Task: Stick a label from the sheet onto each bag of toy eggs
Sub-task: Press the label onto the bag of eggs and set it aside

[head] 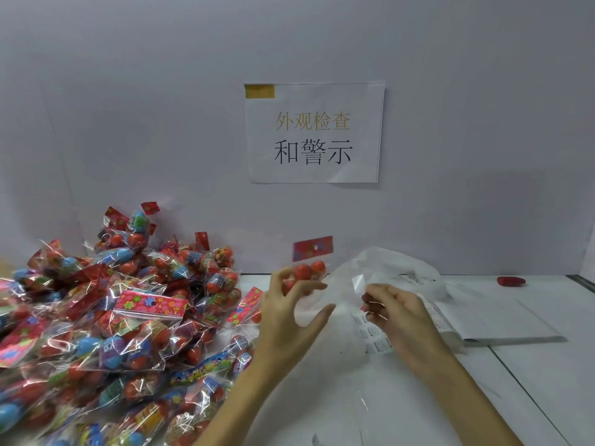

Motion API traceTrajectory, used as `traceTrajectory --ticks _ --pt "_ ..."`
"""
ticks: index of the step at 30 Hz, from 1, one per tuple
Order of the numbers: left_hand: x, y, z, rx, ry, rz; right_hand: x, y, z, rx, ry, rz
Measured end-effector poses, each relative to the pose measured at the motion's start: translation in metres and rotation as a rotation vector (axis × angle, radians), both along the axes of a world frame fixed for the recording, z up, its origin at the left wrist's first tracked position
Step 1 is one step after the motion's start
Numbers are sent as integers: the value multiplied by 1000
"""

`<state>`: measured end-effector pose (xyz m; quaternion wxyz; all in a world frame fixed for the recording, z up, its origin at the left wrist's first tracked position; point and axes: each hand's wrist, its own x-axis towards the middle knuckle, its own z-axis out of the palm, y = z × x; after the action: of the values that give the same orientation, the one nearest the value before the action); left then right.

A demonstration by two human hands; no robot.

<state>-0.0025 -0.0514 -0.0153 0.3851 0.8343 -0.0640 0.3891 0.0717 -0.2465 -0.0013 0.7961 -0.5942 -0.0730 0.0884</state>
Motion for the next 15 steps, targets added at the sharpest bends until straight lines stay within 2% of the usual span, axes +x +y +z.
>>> traceTrajectory --ticks 2,4,10,15 --pt "3 -7 -7 246 -197 158 -6 7 -2 -58 -6 30" --pt "4 -11 -10 354 -260 214 -11 12 -2 -123 -24 60" --pt "1 -20 -8 448 -259 291 -18 15 -1 -145 -22 130" --pt "0 -21 -7 367 -221 270 -19 14 1 -94 4 169"
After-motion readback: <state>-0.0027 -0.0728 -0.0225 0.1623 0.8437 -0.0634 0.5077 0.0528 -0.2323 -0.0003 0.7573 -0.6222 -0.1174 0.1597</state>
